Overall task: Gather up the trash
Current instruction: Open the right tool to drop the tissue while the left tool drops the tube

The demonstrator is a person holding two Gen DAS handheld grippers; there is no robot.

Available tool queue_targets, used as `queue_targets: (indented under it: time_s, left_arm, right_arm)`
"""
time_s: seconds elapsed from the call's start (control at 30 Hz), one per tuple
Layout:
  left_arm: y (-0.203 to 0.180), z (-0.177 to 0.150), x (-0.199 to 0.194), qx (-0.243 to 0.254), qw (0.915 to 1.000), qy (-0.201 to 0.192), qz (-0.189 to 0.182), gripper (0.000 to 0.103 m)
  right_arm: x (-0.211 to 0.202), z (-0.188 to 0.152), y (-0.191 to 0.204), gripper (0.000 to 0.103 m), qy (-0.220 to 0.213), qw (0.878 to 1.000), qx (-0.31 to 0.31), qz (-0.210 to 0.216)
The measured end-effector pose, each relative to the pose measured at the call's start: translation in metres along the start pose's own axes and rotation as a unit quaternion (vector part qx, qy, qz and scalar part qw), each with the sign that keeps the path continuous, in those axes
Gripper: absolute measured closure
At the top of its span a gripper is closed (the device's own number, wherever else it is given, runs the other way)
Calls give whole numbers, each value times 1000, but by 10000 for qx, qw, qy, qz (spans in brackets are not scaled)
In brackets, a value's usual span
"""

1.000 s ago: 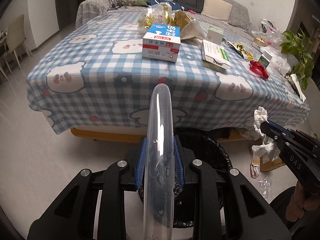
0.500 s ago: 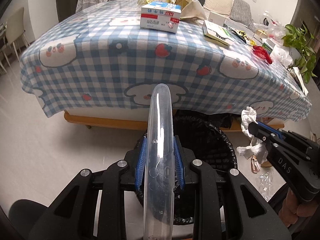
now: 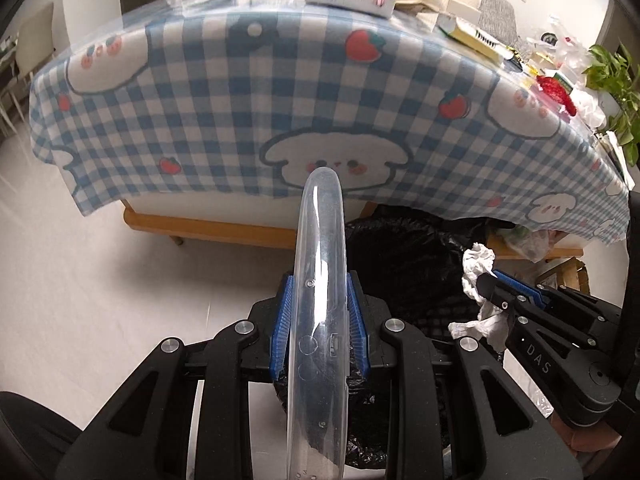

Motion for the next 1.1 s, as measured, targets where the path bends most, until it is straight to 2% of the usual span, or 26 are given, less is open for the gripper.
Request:
queue_targets:
  time_s: [0.07,0.17,0.27,0.43,0.5,0.6,0.67,0.87,1.1]
  left_arm:
    - [-2,0,2,90,9999,-34,129,77]
    - [-7,-2,8,106,9999,50,78,77]
    - [-12,-1,13,172,9997,78,134,77]
    - [-27,1,17,265,9996,90,40,77]
    - [-32,0,18,298,9995,117,5,77]
    - [-40,0,21,348,9993,120,23,77]
    - [-44,1,23,330,9993,180,-5,77]
    - [-66,2,27,488,9986,190,-49,77]
    - [-90,4,36,653,9975,254,-49,77]
  right_arm:
    - [2,1,2,89,-11,10000,0,19]
    - [1,1,2,73,-67,10000,31,-13]
    - [-3,1,-3,50,-119,9999,106,-7]
    - [-10,3,-19,34,-232,9994,249,-43]
    - [-12,2,-28,19,-269,9991,327,-94]
    - [-15,2,-42,11,-294,9984,446,-195]
    - [-18,2,-55,8,-323,9975,576,-256]
    - [-33,2,-95,8,-544,9925,1036,-368]
    - [-44,0,-122,8,-648,9895,1205,-458]
Point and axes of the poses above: each gripper's, at about its wrist camera, not at the fingertips, and x roughly the way its jaws point, y to its left, z to its top, the point moved 7 cm from there along x, roughly the way its jaws point, and after that the axes turned 12 degrees about y, right-handed, at the moved point
